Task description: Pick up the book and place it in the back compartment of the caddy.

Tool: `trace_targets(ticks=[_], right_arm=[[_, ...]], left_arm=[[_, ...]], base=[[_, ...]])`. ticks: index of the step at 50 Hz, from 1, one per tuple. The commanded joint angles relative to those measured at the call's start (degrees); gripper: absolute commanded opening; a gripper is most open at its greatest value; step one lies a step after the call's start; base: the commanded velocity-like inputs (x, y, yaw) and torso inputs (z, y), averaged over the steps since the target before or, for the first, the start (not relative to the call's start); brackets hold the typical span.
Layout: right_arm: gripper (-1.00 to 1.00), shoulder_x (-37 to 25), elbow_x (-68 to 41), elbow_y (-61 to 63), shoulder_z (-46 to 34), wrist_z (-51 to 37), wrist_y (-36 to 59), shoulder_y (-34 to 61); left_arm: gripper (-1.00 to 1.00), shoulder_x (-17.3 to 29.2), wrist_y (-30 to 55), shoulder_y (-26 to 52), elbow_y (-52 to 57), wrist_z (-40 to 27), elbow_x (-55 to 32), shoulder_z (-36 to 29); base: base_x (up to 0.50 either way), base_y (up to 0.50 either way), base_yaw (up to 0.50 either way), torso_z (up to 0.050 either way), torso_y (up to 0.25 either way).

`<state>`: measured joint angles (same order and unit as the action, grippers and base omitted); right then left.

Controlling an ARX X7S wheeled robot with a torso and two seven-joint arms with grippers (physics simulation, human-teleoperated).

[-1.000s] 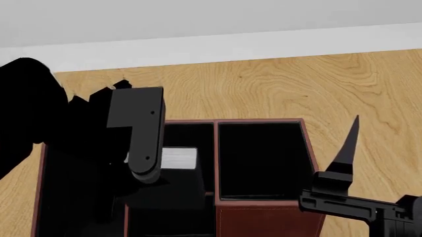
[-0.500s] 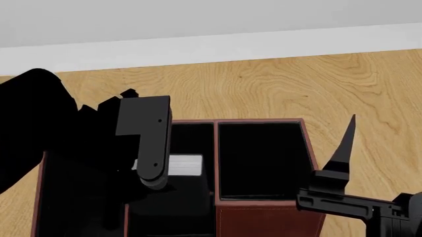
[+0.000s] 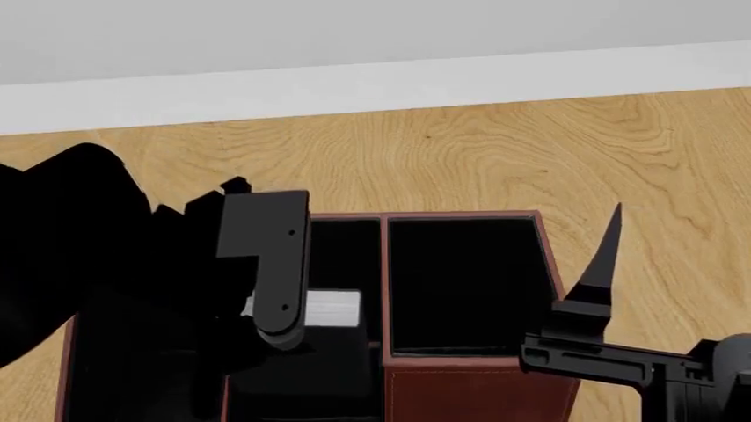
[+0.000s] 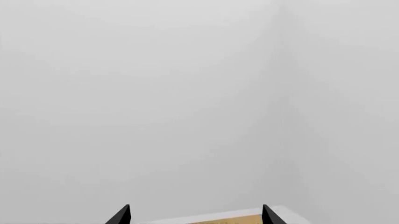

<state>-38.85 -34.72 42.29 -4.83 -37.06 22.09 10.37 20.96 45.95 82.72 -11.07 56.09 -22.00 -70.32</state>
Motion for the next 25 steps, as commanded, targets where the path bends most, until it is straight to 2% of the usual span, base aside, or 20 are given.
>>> trace_targets(ticks=[1, 25], right_arm=[[1.00, 0.16, 0.31, -0.77, -0.61, 0.37, -0.17, 0.34], [1.00, 0.03, 0.77, -0.83, -1.10, 0.38, -0.32, 0.36]], left_arm=[[-1.00, -0.90, -2.09, -0.51, -3.02, -1.18, 0.11, 0.49], [-1.00, -3.22, -6.55, -2.21, -10.16, -1.10, 1.28, -0.31]], base=[[0.00, 0.00, 0.00, 0.000, 0.000], [0.00, 0.00, 0.00, 0.000, 0.001]])
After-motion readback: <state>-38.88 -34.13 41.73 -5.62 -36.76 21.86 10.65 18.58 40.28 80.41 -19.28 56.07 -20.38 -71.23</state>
